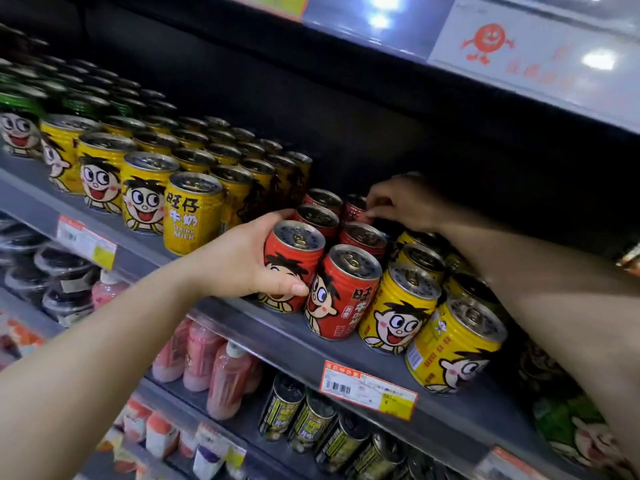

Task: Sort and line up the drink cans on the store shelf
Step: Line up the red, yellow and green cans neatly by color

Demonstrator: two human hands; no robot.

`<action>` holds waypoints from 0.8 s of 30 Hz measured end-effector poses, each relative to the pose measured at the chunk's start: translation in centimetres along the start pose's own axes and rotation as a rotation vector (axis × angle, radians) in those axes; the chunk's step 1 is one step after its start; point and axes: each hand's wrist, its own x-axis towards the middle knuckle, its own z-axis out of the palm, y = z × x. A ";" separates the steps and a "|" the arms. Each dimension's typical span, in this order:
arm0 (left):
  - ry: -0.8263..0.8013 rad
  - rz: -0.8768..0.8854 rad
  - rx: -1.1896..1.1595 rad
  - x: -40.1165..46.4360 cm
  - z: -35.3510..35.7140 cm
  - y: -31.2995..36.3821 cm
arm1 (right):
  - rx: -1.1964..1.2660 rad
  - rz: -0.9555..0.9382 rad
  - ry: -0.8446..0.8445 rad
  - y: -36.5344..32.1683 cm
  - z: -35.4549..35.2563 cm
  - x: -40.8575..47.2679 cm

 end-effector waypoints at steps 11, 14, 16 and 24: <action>0.023 0.023 0.006 0.1 0.1 0.5 | 0.056 0.005 0.034 -0.9 -0.7 -2.7; 0.022 0.031 -0.003 0.0 0.1 0.7 | 0.065 0.015 -0.024 -1.1 -0.8 -2.7; 0.021 0.039 -0.004 0.0 0.1 0.8 | 0.087 0.021 -0.037 -1.2 -0.8 -2.9; 0.024 0.042 0.033 0.1 0.0 0.7 | 0.091 0.078 0.022 -1.9 -0.7 -3.8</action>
